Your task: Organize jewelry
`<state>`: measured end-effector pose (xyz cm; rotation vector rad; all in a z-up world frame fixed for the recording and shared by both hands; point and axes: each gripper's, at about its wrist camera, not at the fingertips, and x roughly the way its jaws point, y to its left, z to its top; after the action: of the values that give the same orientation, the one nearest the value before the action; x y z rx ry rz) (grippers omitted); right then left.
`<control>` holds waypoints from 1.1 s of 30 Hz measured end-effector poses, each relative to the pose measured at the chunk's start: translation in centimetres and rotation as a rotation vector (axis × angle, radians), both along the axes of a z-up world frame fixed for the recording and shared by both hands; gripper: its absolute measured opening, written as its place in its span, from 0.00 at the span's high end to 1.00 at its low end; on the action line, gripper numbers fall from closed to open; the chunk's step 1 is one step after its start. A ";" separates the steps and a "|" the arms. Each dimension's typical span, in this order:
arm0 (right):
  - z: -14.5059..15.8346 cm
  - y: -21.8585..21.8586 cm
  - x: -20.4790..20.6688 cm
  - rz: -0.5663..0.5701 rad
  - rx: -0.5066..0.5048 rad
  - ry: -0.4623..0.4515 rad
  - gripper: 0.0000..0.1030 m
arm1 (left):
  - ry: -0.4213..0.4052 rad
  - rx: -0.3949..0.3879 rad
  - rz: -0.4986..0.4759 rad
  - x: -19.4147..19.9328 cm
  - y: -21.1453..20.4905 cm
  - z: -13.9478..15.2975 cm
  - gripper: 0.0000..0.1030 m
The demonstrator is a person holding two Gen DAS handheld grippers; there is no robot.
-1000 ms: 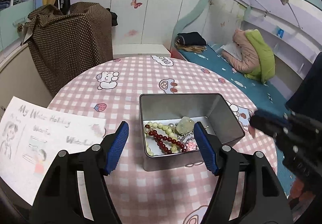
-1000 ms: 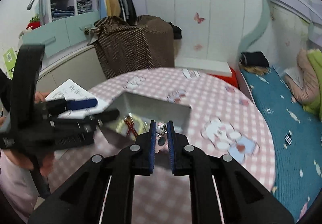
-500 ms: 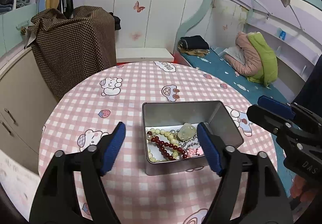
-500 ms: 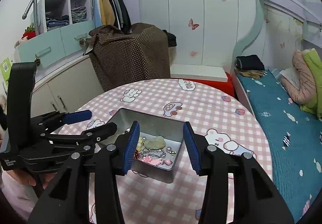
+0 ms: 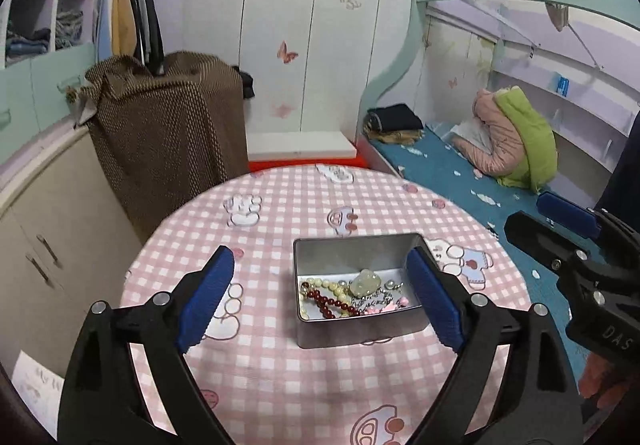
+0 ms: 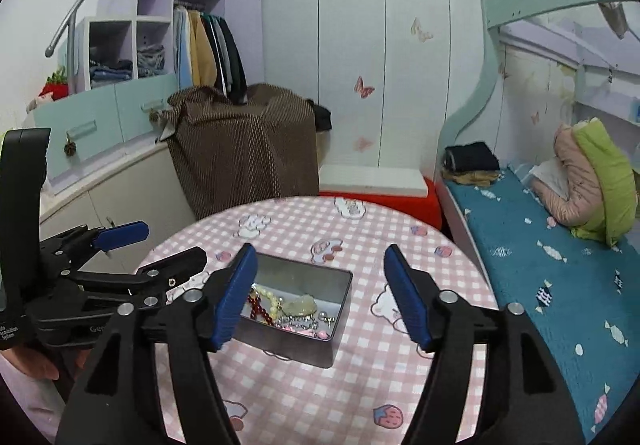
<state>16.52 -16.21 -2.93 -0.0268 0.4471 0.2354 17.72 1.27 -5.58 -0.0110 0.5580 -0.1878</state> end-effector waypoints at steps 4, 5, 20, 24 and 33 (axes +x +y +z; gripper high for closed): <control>1.1 -0.2 -1.3 -0.024 0.006 -0.045 0.29 | -0.042 0.004 0.016 -1.5 0.1 1.6 0.13; 1.4 -0.2 -1.7 -0.032 0.007 -0.060 0.28 | -0.055 0.006 0.019 -1.9 0.1 2.0 0.13; 3.4 -0.6 -4.8 -0.065 0.016 -0.160 0.20 | -0.159 0.028 0.014 -6.2 -1.1 5.8 0.13; 3.5 -0.8 -5.3 -0.068 0.020 -0.175 0.19 | -0.174 0.029 0.015 -6.7 -0.9 6.1 0.13; 3.8 -1.0 -5.8 -0.071 0.019 -0.192 0.18 | -0.196 0.034 0.025 -7.4 -0.9 6.8 0.13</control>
<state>10.72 -17.18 0.82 -0.0148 0.2542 0.1656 10.36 0.40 1.22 0.0335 0.3657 -0.1529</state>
